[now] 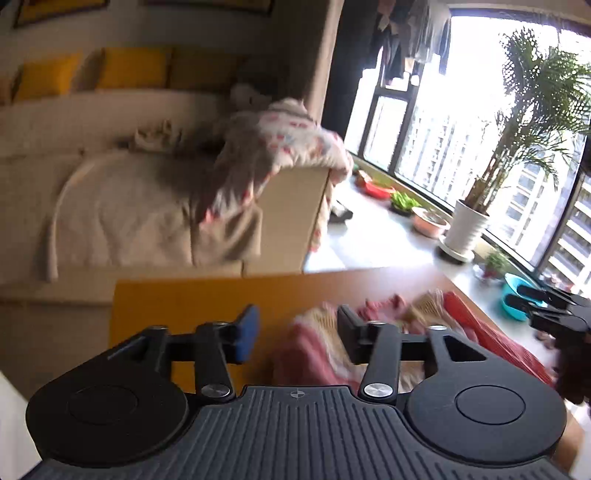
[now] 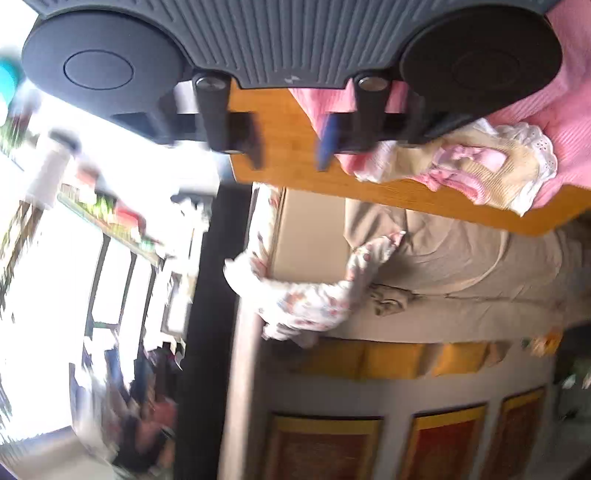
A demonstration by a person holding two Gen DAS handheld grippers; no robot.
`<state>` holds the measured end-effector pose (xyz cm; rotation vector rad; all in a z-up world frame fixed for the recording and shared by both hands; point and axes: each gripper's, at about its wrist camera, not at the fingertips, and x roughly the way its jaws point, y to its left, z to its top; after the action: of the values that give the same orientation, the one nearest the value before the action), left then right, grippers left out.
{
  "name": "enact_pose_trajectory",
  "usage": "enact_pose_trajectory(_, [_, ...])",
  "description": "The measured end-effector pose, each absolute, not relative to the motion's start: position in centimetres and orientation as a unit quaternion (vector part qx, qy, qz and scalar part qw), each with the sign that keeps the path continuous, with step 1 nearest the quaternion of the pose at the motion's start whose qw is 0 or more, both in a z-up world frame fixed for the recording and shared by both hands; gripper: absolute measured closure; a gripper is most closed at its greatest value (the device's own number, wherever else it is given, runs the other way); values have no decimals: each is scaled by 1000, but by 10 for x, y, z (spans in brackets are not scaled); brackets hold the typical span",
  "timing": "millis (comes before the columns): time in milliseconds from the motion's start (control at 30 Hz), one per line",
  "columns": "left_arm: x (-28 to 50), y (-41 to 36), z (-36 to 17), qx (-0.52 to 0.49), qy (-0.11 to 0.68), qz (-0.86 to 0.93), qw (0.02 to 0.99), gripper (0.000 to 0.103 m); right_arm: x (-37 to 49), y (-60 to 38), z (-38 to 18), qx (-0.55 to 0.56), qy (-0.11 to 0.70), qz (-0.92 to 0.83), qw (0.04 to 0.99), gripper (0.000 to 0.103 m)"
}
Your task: Fold clothes
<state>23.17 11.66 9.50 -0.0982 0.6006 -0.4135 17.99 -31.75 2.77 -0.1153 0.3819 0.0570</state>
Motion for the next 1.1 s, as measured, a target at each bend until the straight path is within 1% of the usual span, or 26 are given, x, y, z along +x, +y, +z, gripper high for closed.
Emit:
enact_pose_trajectory(33, [225,121,91,-44,306,-208,928,46,171,-321,28,-45,190,31,980,33])
enact_pose_trajectory(67, [217,121,84,-33,321,-216,922,41,162,-324,29,-33,190,34,981,28])
enact_pose_trajectory(100, [209,121,78,-22,335,-224,915,37,157,-326,30,-16,195,46,980,19])
enact_pose_trajectory(133, [200,121,72,-11,350,-232,908,35,151,-328,34,9,198,64,978,7])
enact_pose_trajectory(167, [192,120,66,1,365,-239,900,34,145,-331,37,34,202,82,975,0])
enact_pose_trajectory(267, [168,114,45,36,403,-262,876,34,135,-327,46,109,209,141,962,0])
enact_pose_trajectory(333, [154,106,32,59,410,-277,867,34,136,-319,49,151,215,175,949,0])
enact_pose_trajectory(367, [149,101,29,73,407,-281,866,36,136,-315,48,168,217,186,944,0])
enact_pose_trajectory(433, [144,92,19,100,399,-280,867,42,135,-303,37,199,221,199,934,0])
enact_pose_trajectory(467, [144,88,15,106,398,-277,868,60,134,-296,29,211,223,205,929,0])
enact_pose_trajectory(500, [145,84,11,109,400,-275,867,87,134,-289,20,216,223,212,927,0])
enact_pose_trajectory(533, [147,81,9,111,404,-275,866,95,136,-281,10,219,226,216,924,0])
enact_pose_trajectory(567, [147,78,7,118,401,-276,866,96,138,-274,-1,221,229,220,922,0])
enact_pose_trajectory(600, [146,75,9,137,396,-277,865,99,141,-268,-9,220,234,219,922,0])
enact_pose_trajectory(667, [145,72,21,195,371,-260,870,102,146,-259,-24,213,247,210,922,0])
enact_pose_trajectory(733, [157,85,45,225,336,-212,890,102,152,-254,-35,209,275,191,919,0])
enact_pose_trajectory(800, [169,106,74,218,292,-150,919,102,158,-255,-37,223,285,190,913,0])
enact_pose_trajectory(867, [180,129,94,153,302,-164,927,102,163,-259,-41,237,290,191,907,0])
enact_pose_trajectory(900, [185,140,104,119,307,-172,928,93,163,-260,-41,240,291,190,906,0])
enact_pose_trajectory(933, [184,143,96,91,337,-187,918,88,163,-259,-41,240,291,190,906,0])
enact_pose_trajectory(1000, [181,147,78,37,399,-218,890,62,164,-259,-42,240,290,190,907,0])
enact_pose_trajectory(1033, [180,149,69,9,428,-233,873,59,165,-259,-42,241,290,190,907,0])
enact_pose_trajectory(1067, [174,143,56,8,452,-241,859,57,164,-259,-42,243,289,190,906,0])
enact_pose_trajectory(1100, [169,137,42,7,475,-248,844,53,164,-260,-42,245,288,190,906,0])
